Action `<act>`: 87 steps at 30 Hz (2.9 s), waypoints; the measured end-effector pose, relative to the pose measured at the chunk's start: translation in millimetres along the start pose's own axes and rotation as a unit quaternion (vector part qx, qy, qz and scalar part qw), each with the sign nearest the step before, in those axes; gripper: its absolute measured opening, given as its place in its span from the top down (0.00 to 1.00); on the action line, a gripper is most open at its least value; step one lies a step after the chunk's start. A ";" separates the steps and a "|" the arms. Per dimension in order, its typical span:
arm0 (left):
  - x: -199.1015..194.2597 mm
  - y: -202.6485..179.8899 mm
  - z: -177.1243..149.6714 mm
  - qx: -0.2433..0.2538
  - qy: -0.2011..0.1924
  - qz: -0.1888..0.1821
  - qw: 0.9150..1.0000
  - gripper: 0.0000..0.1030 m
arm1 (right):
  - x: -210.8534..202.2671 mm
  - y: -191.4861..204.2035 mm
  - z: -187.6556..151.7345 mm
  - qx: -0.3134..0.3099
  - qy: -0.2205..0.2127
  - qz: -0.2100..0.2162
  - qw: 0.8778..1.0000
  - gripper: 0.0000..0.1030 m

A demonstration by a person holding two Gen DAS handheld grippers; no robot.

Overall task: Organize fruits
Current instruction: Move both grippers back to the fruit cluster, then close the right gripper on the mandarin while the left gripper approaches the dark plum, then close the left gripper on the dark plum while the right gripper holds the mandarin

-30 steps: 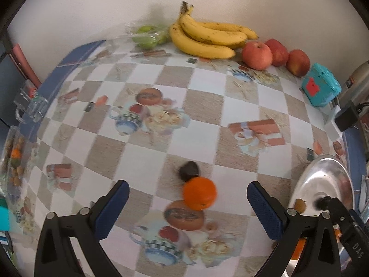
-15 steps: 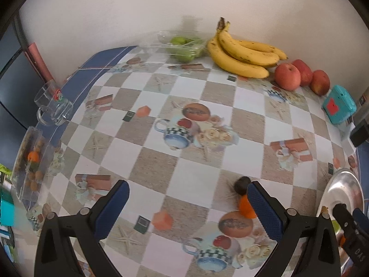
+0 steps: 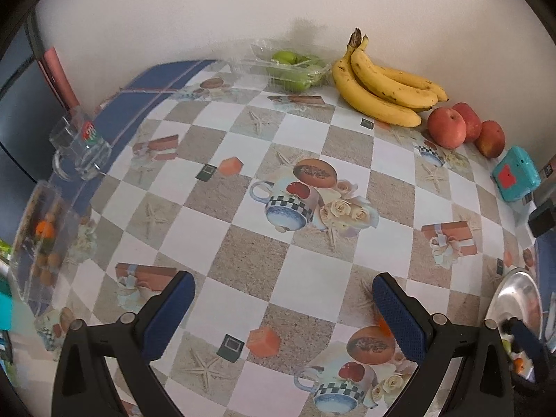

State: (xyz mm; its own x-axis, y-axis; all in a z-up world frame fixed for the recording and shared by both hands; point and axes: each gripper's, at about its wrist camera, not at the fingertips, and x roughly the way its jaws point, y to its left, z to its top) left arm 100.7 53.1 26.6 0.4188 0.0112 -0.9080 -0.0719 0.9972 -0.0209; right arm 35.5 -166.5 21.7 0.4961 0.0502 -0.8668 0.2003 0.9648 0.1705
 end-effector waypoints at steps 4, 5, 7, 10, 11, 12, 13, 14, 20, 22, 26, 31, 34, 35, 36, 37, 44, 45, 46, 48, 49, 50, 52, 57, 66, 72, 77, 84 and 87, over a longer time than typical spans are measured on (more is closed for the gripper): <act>4.2 4.9 2.0 -0.008 0.008 -0.012 1.000 0.00 | 7.7 11.7 -2.7 -0.006 0.006 0.024 1.000 0.08; 6.3 5.9 2.3 -0.010 0.012 -0.016 1.000 0.00 | 10.4 14.8 -3.3 -0.008 0.010 0.026 1.000 0.08; 11.2 7.3 1.9 -0.014 0.022 -0.021 0.999 0.00 | 14.6 20.9 -4.5 -0.010 0.015 0.026 0.999 0.08; 19.2 7.3 1.3 -0.014 0.038 -0.031 0.999 0.00 | 18.7 30.6 -4.9 -0.019 0.018 0.027 0.999 0.08; 21.3 7.1 0.9 -0.014 0.043 -0.034 0.998 0.00 | 19.7 33.8 -5.0 -0.024 0.018 0.026 0.999 0.08; 23.9 6.8 0.4 -0.014 0.048 -0.037 0.998 0.00 | 20.8 36.6 -5.1 -0.028 0.019 0.026 0.999 0.08; 26.4 7.0 0.0 -0.015 0.054 -0.040 0.998 0.00 | 23.5 40.7 -5.8 -0.032 0.023 0.024 0.999 0.08; 29.0 7.5 -0.9 -0.017 0.060 -0.043 0.997 0.00 | 25.8 42.6 -6.3 -0.033 0.026 0.023 0.999 0.08; 48.2 12.6 -5.4 -0.039 0.097 -0.050 0.993 0.00 | 41.7 50.7 -11.3 -0.039 0.049 0.014 0.998 0.08; 51.3 14.1 -5.8 -0.043 0.101 -0.048 0.993 0.00 | 45.9 52.1 -12.2 -0.038 0.055 0.015 0.998 0.08; 57.7 15.6 -7.2 -0.044 0.109 -0.042 0.992 0.00 | 55.9 57.0 -15.5 -0.045 0.069 0.016 0.996 0.08; 65.9 13.9 -7.3 -0.041 0.118 -0.040 0.991 0.00 | 67.8 59.7 -18.2 -0.053 0.082 0.009 0.995 0.08; 68.9 13.5 -7.4 -0.040 0.121 -0.037 0.991 0.00 | 71.9 63.8 -18.1 -0.061 0.083 0.014 0.995 0.08; 70.0 13.6 -7.7 -0.040 0.122 -0.036 0.991 0.00 | 72.8 65.4 -17.8 -0.065 0.084 0.014 0.994 0.08; 71.0 14.6 -8.3 -0.041 0.124 -0.035 0.991 0.00 | 73.5 67.4 -17.4 -0.068 0.083 0.013 0.994 0.08; 72.0 16.3 -8.8 -0.042 0.125 -0.034 0.991 0.00 | 74.0 69.4 -16.9 -0.072 0.082 0.013 0.994 0.08; 76.3 19.7 -8.8 -0.048 0.127 -0.036 0.990 0.00 | 74.4 78.0 -16.4 -0.086 0.071 0.018 0.994 0.16; 76.2 19.8 -8.9 -0.047 0.126 -0.037 0.990 0.00 | 74.1 77.7 -16.2 -0.086 0.071 0.017 0.994 0.20; 76.2 19.6 -9.0 -0.047 0.126 -0.037 0.990 0.00 | 75.8 79.1 -15.7 -0.087 0.070 0.016 0.994 0.24; 74.8 19.1 -9.0 -0.048 0.125 -0.037 0.990 0.00 | 77.1 80.2 -15.7 -0.088 0.069 0.015 0.994 0.26; 74.3 18.8 -8.8 -0.048 0.125 -0.037 0.990 0.00 | 76.7 80.4 -15.5 -0.088 0.068 0.016 0.994 0.28; 73.8 18.8 -8.8 -0.048 0.125 -0.037 0.990 0.00 | 76.7 81.2 -15.3 -0.087 0.068 0.019 0.994 0.29; 73.4 18.9 -8.5 -0.047 0.125 -0.037 0.990 0.00 | 77.3 81.9 -14.8 -0.086 0.067 0.022 0.994 0.33; 72.6 18.1 -8.5 -0.047 0.124 -0.037 0.990 0.00 | 76.8 84.3 -15.2 -0.090 0.065 0.024 0.994 0.44; 72.2 18.1 -8.9 -0.047 0.124 -0.037 0.990 0.00 | 75.9 84.2 -15.6 -0.085 0.064 0.034 0.994 0.59; 71.3 17.3 -9.1 -0.049 0.125 -0.037 0.990 0.00 | 75.6 84.3 -16.3 -0.086 0.064 0.040 0.993 0.62; 70.8 17.1 -8.2 -0.050 0.125 -0.037 0.990 0.00 | 75.2 83.3 -17.1 -0.085 0.063 0.043 0.993 0.62; 68.7 18.8 -7.5 -0.055 0.121 -0.052 0.990 0.00 | 72.6 79.7 -17.7 -0.075 0.064 0.051 0.994 0.63; 64.6 16.4 -4.6 -0.054 0.114 -0.064 0.990 0.00 | 69.3 75.5 -17.3 -0.066 0.061 0.053 0.995 0.64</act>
State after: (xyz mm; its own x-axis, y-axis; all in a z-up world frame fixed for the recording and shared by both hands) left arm 122.4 69.8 -34.2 0.2173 -0.1436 -0.9655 -0.1334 0.9755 -0.1751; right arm 70.4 -85.8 -33.6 0.4005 0.1774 -0.8990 0.0357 0.9773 0.2088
